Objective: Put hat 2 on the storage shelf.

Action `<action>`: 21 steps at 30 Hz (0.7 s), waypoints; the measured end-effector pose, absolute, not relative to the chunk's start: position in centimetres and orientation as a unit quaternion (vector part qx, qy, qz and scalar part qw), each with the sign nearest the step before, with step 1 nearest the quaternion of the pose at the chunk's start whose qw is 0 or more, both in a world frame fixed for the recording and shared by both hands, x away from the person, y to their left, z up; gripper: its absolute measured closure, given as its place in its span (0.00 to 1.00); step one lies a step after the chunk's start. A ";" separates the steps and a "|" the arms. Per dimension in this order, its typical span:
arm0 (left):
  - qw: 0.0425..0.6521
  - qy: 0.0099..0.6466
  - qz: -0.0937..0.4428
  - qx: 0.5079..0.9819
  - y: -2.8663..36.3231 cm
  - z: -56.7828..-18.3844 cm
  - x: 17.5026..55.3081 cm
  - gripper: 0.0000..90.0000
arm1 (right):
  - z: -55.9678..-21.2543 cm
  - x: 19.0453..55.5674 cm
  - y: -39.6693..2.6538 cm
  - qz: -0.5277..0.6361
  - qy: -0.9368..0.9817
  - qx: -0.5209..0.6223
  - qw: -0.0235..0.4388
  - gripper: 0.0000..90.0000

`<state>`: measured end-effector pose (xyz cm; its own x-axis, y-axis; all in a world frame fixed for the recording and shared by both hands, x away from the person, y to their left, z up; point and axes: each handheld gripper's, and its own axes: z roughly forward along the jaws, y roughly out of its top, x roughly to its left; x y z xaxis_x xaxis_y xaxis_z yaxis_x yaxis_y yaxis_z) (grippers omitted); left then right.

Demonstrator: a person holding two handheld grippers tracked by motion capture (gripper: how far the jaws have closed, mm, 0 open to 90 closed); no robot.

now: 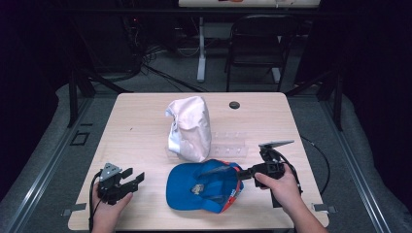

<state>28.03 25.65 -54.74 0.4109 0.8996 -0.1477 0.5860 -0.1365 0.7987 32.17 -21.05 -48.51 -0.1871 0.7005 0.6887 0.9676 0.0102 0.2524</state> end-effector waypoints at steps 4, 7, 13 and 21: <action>0.415 0.510 0.189 0.729 25.7 -54.8 28.0 0.51 | -47.4 32.4 -21.6 -0.339 -0.698 -0.606 0.173 0.87; 0.415 0.510 0.188 0.730 25.6 -54.8 28.0 0.51 | -46.6 32.5 -21.8 -0.326 -0.707 -0.606 0.162 0.87; 0.415 0.510 0.188 0.730 25.6 -54.8 28.0 0.51 | -45.2 32.5 -21.9 -0.288 -0.725 -0.612 0.128 0.87; 0.411 0.510 0.185 0.732 25.7 -54.8 28.0 0.51 | -42.9 32.8 -21.8 -0.230 -0.745 -0.621 0.083 0.87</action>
